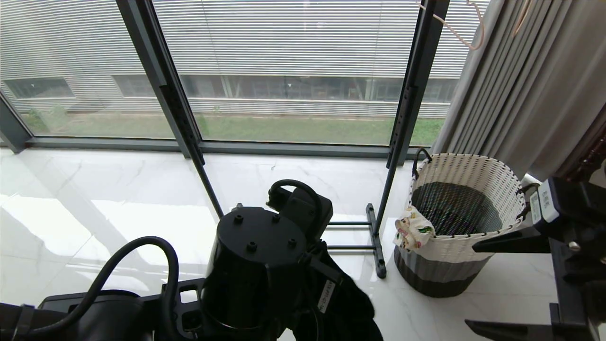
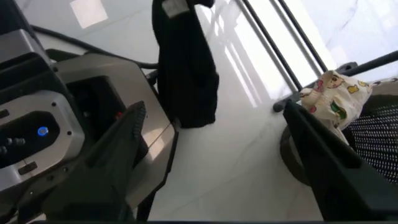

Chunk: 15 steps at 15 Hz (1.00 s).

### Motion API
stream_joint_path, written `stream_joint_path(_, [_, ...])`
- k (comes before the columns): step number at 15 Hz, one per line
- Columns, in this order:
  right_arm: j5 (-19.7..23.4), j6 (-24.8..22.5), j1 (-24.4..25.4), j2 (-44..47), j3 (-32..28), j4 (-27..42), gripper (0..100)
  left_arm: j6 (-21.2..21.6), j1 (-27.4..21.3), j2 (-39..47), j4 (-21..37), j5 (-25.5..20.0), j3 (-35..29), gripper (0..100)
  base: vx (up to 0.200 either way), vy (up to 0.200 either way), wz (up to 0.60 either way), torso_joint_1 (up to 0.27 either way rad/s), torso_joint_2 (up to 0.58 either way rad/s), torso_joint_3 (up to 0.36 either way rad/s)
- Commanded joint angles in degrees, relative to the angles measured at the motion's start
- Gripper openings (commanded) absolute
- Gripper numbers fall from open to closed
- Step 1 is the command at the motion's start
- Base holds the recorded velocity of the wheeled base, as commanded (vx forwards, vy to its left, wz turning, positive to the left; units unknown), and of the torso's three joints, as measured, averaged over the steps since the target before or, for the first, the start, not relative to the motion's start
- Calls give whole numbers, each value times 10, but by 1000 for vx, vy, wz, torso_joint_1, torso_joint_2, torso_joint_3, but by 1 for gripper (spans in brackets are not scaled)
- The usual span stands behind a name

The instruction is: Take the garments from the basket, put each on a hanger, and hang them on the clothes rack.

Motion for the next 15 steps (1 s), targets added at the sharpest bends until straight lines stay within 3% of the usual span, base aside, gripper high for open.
stream_joint_path(1, [-1,-3,10,-34,11,8,100,0,12,0,-1,0,4,0,0,0,0,0,0,0])
stream_joint_path(2, [-2,-3,8,-37,11,8,100,0,14,0,-1,0,5,0,0,0,0,0,0,0])
stream_joint_path(4, [-87,0,-129,-56,14,17,100,4,45,-13,-10,37,23,0,0,0,0,0,0,0])
stream_joint_path(5, [-101,3,-192,-65,19,18,100,5,62,-26,-16,52,35,0,0,0,0,0,0,0])
stream_joint_path(6, [-100,4,-246,-72,25,18,100,6,80,-42,-20,50,47,0,0,0,0,0,0,0])
stream_joint_path(7, [-96,3,-359,-83,36,17,100,20,129,-82,-24,50,77,0,0,0,0,0,0,0])
stream_joint_path(9, [-75,7,-466,-88,50,5,100,48,221,-143,-24,48,115,0,0,0,0,0,0,0])
stream_joint_path(12, [-53,20,-504,-111,109,-80,100,41,311,-218,-24,7,165,0,0,0,0,0,0,0])
stream_joint_path(15, [-56,1,-504,-125,161,-137,100,43,348,-240,-24,8,185,0,0,0,0,0,0,0])
